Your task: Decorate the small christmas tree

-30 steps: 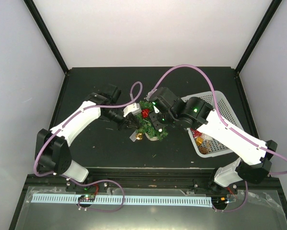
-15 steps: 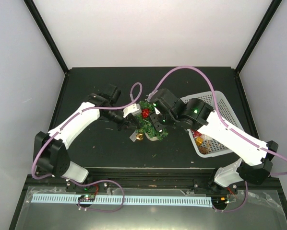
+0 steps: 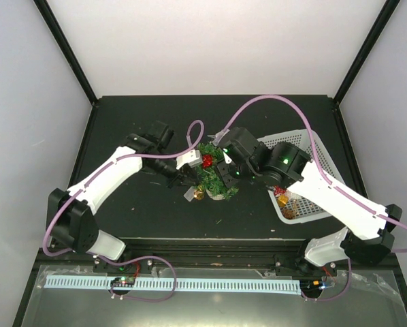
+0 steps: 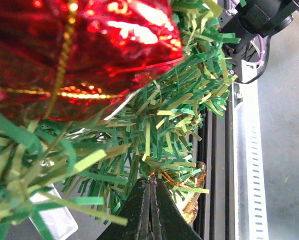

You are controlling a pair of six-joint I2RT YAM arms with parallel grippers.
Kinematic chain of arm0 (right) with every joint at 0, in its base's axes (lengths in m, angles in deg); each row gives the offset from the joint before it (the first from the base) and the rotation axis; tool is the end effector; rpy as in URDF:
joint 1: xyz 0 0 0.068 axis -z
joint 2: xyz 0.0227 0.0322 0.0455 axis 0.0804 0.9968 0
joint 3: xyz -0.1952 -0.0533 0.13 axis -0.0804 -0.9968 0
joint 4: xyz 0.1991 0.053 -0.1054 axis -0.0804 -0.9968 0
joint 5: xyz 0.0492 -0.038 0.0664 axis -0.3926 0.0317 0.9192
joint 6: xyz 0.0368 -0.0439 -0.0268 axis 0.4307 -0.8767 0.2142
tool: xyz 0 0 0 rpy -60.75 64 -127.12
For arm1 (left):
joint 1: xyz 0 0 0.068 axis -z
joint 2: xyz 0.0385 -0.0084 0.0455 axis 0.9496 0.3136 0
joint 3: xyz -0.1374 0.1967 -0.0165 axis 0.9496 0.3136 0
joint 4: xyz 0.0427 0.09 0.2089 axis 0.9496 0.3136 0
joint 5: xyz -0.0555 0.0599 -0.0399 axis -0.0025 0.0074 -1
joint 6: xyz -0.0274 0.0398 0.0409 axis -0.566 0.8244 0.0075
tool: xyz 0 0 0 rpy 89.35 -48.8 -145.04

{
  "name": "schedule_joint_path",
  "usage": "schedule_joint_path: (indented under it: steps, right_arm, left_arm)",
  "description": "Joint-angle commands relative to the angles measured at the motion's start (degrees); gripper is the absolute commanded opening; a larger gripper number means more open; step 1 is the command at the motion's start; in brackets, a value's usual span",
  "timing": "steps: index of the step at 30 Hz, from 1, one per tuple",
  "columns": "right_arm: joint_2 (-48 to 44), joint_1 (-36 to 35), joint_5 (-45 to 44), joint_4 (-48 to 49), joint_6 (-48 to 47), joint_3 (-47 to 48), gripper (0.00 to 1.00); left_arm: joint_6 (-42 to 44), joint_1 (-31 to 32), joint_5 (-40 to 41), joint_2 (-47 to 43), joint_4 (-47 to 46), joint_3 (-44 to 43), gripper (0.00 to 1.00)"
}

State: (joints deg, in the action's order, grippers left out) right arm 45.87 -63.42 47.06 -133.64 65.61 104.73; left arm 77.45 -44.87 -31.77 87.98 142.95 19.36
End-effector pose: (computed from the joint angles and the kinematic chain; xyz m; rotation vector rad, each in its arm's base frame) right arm 0.1353 0.2071 0.3568 -0.6993 2.3960 0.4026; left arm 0.2080 -0.1458 0.2486 1.4934 2.0606 -1.0893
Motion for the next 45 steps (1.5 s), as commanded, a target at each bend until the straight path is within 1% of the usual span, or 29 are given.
schedule_joint_path:
  steps: [1,5,8,14,18,23,28,32,35,45]
  right_arm:
    - [-2.69,-0.43,-0.29,0.62,-1.49,-1.42,0.41]
    - [-4.12,-1.04,0.83,1.38,-4.21,-1.95,0.4]
    - [-2.92,-3.62,-0.75,-0.2,-6.17,-0.21,0.4]
    - [-0.85,-6.19,2.37,0.64,-7.59,0.05,0.4]
    - [2.72,-9.07,1.47,-0.22,-9.92,-0.22,0.4]
    - [4.3,-9.78,4.1,2.96,-11.09,-2.78,0.39]
    - [6.08,-10.1,4.24,6.15,-12.21,-5.43,0.38]
    - [8.86,-11.12,3.02,8.0,-13.52,-5.49,0.37]
    - [11.07,-12.48,-0.06,9.26,-14.17,-5.36,0.37]
    - [15.48,-15.54,-16.11,10.63,-15.01,-5.02,0.38]
  left_arm:
    - [-0.31,0.66,0.57,-2.12,0.97,-0.07,0.02]
    - [-0.38,0.69,1.02,-2.19,0.48,0.48,0.02]
    - [-0.78,0.74,1.27,-1.79,-0.53,1.08,0.02]
    - [-1.31,0.82,1.68,-0.57,-1.72,0.86,0.02]
    - [-1.45,0.82,1.78,0.38,-1.78,-0.1,0.02]
    - [-1.58,0.93,1.64,0.42,-1.43,-1.08,0.02]
    - [-1.63,1.0,1.59,0.07,-1.22,-0.78,0.02]
    - [-1.66,0.93,1.42,-0.11,-1.35,-0.18,0.02]
    - [-1.92,1.01,1.28,0.01,-1.66,-0.05,0.02]
    - [-1.71,1.01,1.14,0.15,-1.31,0.11,0.02]
